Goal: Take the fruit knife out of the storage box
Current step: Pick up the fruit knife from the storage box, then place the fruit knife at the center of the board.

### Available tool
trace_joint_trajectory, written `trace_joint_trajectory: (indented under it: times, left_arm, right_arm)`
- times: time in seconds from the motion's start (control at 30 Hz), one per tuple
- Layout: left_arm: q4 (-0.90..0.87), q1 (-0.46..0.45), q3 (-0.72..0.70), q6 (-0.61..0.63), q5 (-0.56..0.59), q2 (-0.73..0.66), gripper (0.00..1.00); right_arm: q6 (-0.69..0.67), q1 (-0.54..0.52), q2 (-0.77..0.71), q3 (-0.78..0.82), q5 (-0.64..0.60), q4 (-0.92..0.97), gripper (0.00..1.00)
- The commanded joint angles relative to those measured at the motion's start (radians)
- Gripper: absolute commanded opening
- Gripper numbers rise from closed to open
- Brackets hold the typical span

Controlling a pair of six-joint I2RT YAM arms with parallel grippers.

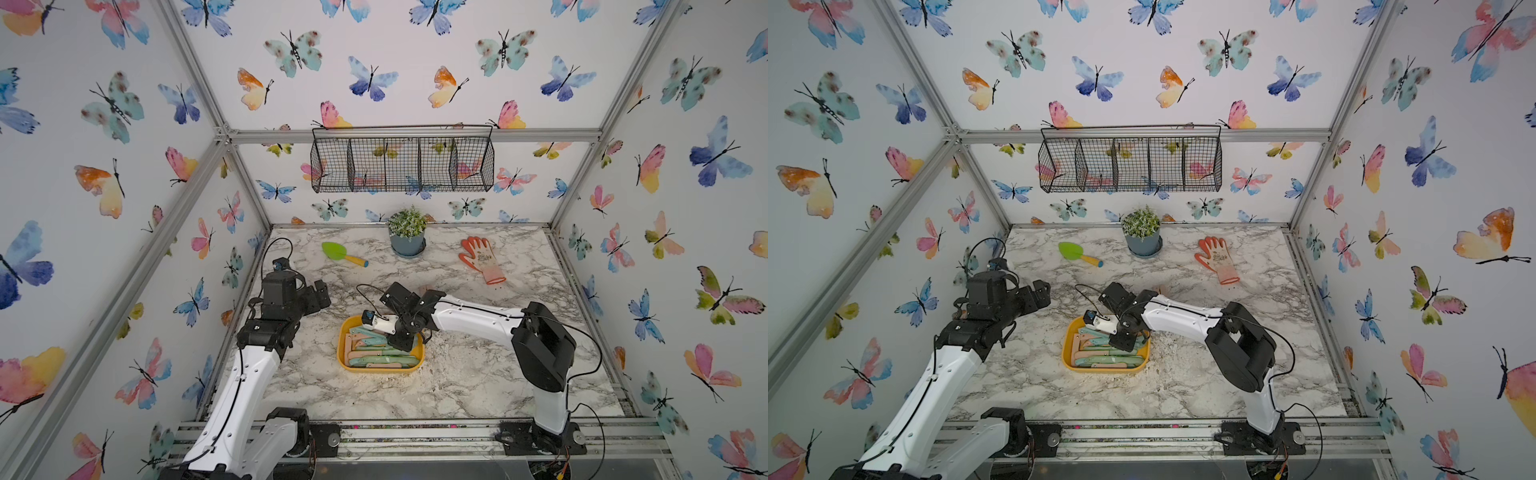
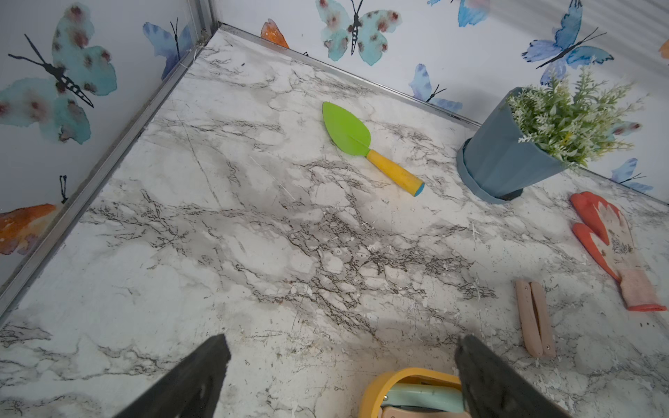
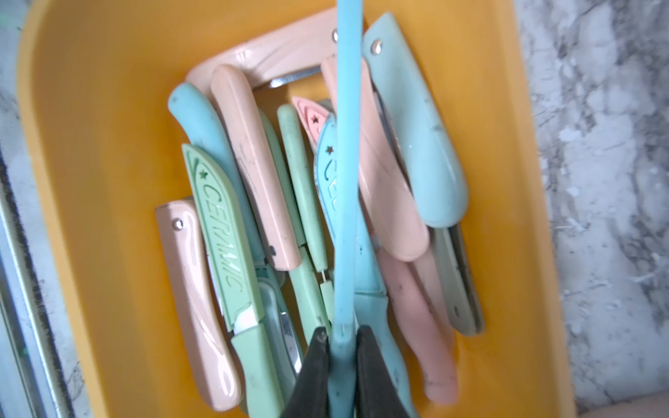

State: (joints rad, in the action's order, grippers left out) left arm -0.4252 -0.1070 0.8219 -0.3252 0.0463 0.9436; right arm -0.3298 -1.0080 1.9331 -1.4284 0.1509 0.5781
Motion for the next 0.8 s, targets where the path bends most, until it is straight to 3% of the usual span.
trace_joint_trajectory:
  times: [0.0,0.2,0.57,0.77]
  left_arm:
    - [0.002,-0.004,0.008,0.009,-0.005,-0.010,0.98]
    - [0.003,-0.003,0.006,0.011,-0.008,-0.010,0.98]
    - [0.008,-0.003,0.006,0.016,-0.039,-0.012,0.98]
    - [0.026,-0.012,0.002,0.034,-0.120,0.003,0.98]
  right_arm:
    - [0.036,-0.001,-0.030,0.017,0.000,-0.034,0.07]
    - [0.113,0.052,-0.097,0.039,0.059,-0.105,0.05]
    - [0.316,0.295,-0.278,0.165,0.228,-0.285,0.04]
    - [0.415,0.428,-0.349,0.260,0.296,-0.374,0.04]
